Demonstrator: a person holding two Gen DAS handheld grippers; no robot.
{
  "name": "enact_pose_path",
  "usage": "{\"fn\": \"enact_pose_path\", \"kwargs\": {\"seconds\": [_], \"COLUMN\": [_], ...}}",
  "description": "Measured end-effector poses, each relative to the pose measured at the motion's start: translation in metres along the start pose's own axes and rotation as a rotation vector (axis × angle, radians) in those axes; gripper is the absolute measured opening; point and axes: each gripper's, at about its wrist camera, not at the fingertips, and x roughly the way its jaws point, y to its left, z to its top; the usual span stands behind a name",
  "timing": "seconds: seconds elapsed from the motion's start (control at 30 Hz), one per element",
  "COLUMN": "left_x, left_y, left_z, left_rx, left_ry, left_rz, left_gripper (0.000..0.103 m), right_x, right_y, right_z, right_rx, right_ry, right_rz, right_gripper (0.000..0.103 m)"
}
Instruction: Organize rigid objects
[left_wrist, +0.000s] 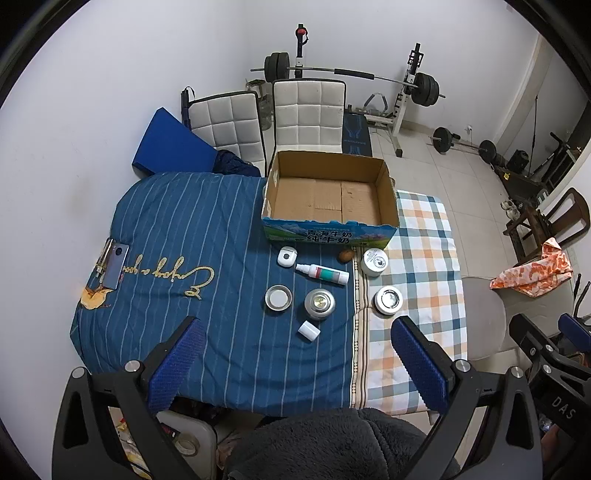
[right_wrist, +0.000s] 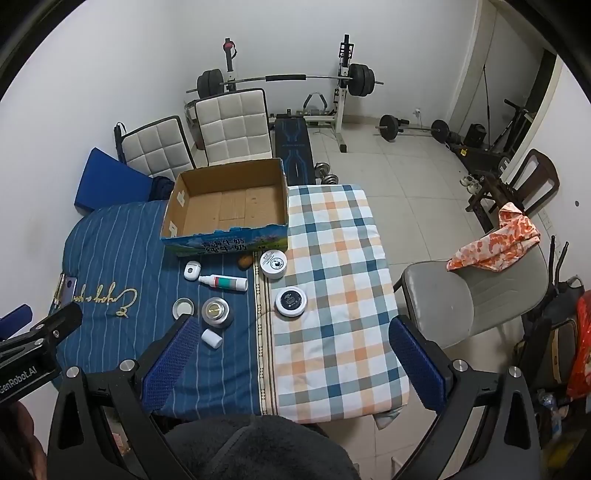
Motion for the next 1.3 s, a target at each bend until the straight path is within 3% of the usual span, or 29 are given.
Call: {"fn": "enact_pose_path", "kwargs": {"seconds": [1.3], "left_x": [-0.009], "left_y": [0.011], "left_z": [0.008], "left_rx": [-0.010], "left_ry": [-0.013], "left_rz": [-0.008], "left_gripper": [0.103], "right_x": [-0.005], "right_y": [0.019], "right_z": [0.017], "right_rx": [-0.015], "right_ry": [-0.027], "right_rz": [-0.003], "right_gripper": [0.103]}}
